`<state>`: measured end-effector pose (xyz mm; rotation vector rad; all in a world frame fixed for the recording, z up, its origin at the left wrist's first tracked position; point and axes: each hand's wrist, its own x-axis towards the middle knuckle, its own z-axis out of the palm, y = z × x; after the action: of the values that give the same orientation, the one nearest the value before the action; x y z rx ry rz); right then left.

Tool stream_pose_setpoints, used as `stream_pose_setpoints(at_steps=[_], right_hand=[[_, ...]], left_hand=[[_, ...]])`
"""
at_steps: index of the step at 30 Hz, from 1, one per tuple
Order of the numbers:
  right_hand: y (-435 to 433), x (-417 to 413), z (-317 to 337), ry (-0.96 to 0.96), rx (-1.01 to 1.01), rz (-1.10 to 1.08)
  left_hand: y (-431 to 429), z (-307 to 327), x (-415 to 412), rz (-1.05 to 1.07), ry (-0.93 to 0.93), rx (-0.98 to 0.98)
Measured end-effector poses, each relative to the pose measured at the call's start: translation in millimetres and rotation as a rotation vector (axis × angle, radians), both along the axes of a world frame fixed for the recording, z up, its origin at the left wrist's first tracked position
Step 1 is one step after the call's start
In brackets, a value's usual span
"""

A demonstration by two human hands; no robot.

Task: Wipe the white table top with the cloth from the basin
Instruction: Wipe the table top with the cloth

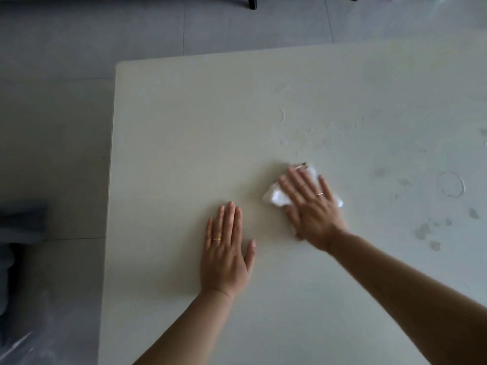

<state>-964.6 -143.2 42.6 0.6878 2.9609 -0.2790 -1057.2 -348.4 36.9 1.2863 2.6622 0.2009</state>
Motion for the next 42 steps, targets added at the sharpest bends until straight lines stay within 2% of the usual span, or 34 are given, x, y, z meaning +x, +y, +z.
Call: stream_pose_setpoints(at_steps=[4, 6, 8, 10, 12, 14, 15, 17, 19, 21, 22, 24, 26, 28, 29, 33, 35, 36, 39, 42], right_hand=[[31.2, -18.6, -1.8, 0.003, -0.058, -0.594], [5.6, -44.6, -2.3, 0.013, -0.072, -0.698], [-28.8, -64.4, -2.5, 0.03, -0.089, -0.514], [-52.9, -67.2, -2.8, 0.005, -0.078, -0.192], [-37.2, -58.6, -2.3, 0.013, -0.057, 0.064], [3.2, -47.6, -1.9, 0.027, -0.04, 0.117], [28.2, -42.9, -2.0, 0.026, -0.045, 0.035], [73.0, -39.6, -0.3, 0.023, -0.082, -0.261], [83.4, -51.5, 0.7, 0.003, -0.089, -0.541], [60.9, -75.2, 2.1, 0.001, -0.092, -0.626], [43.8, -85.7, 2.0, 0.014, -0.098, -0.551], [13.4, -96.1, 1.6, 0.018, -0.098, -0.218], [21.9, -93.1, 2.3, 0.016, -0.065, 0.092], [61.3, -89.4, 1.7, 0.027, -0.024, 0.165], [83.2, -87.8, 0.0, 0.033, -0.023, 0.088], [135.8, -97.9, 1.1, 0.015, -0.094, -0.543], [114.3, -117.9, 2.0, 0.013, -0.099, -0.615], [95.9, -127.2, 1.3, 0.028, -0.11, -0.54], [43.5, -140.4, -1.5, 0.045, -0.122, -0.108], [70.1, -136.5, -1.7, 0.039, -0.048, 0.131]], left_hand=[[0.8, 0.5, 1.2, 0.009, 0.005, -0.019], [1.6, 1.5, 1.3, 0.006, -0.001, -0.027], [3.3, 2.4, 1.4, 0.01, -0.001, -0.04], [4.1, 3.3, 1.6, 0.015, 0.003, -0.053], [3.4, 3.8, 1.5, 0.012, -0.001, -0.052], [2.2, 4.3, 0.7, 0.006, -0.01, -0.035], [1.9, 5.1, 0.8, 0.007, -0.022, -0.021], [3.8, 7.7, 0.9, 0.02, -0.056, 0.009], [12.3, 11.0, -1.8, 0.044, -0.081, 0.037], [30.5, 14.8, -9.5, 0.092, -0.09, 0.074], [43.0, 16.9, -15.5, 0.126, -0.086, 0.093], [69.1, 20.6, -30.2, 0.198, -0.065, 0.134], [90.4, 21.8, -45.6, 0.231, -0.046, 0.158], [106.3, 19.9, -60.9, 0.2, -0.023, 0.148], [113.2, 18.0, -68.6, 0.172, -0.007, 0.135], [134.7, 7.7, -94.9, 0.141, 0.03, 0.072], [138.2, 1.5, -99.6, 0.165, 0.029, 0.052], [138.3, -0.4, -99.6, 0.173, 0.042, 0.045], [138.7, -1.6, -97.1, 0.179, 0.112, 0.059], [138.2, -1.5, -98.1, 0.169, 0.089, 0.085]])
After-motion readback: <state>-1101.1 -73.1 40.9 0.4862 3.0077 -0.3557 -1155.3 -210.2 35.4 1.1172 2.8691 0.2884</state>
